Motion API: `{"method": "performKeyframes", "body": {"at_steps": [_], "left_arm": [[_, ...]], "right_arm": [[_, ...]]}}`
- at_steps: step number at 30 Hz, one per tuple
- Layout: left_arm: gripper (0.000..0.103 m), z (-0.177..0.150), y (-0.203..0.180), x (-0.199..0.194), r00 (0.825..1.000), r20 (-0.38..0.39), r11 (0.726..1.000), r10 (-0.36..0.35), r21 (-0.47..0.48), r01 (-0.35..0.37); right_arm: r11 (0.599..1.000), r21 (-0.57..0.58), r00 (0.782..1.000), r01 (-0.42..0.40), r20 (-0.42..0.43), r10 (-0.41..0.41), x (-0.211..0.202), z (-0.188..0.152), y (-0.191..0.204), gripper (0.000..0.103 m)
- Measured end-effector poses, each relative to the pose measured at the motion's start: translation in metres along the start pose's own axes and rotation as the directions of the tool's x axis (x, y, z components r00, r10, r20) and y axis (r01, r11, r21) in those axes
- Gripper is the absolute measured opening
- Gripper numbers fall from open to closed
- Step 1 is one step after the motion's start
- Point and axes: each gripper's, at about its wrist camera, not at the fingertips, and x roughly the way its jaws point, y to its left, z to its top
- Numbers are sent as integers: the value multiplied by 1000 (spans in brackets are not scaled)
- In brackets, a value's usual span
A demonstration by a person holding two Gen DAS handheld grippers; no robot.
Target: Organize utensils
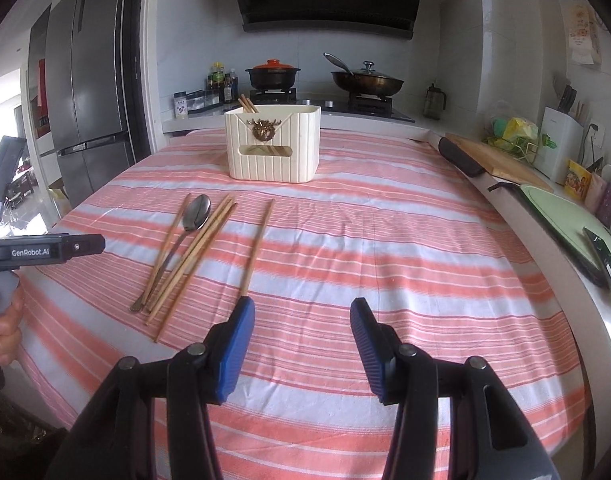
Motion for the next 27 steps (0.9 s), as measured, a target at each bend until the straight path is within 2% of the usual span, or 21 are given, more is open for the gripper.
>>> {"method": "performKeyframes", "body": {"at_steps": [2, 7, 13, 17, 22, 27], "left_arm": [[93, 9, 0, 14, 1000, -17, 1000, 13, -10, -13], [93, 27, -5, 40, 998, -62, 998, -16, -54, 12], [93, 28, -15, 65, 997, -66, 998, 39, -40, -42], [93, 24, -15, 83, 992, -98, 996, 77, -30, -80], [93, 19, -19, 85, 987, -91, 991, 131, 27, -129], [93, 15, -13, 80, 987, -97, 991, 131, 33, -129]], "right_arm": [[1000, 3, 1000, -2, -6, 2, 1, 1, 0, 51], [1000, 5, 1000, -2, -6, 2, 2, 2, 1, 51], [1000, 28, 1000, -10, -20, 11, 3, -3, -1, 51], [1000, 27, 999, -12, -35, 13, 4, -7, -2, 51], [1000, 28, 999, -7, -40, 8, 4, -6, -3, 51], [999, 28, 998, -20, -64, 22, 12, -3, -2, 51]]}}
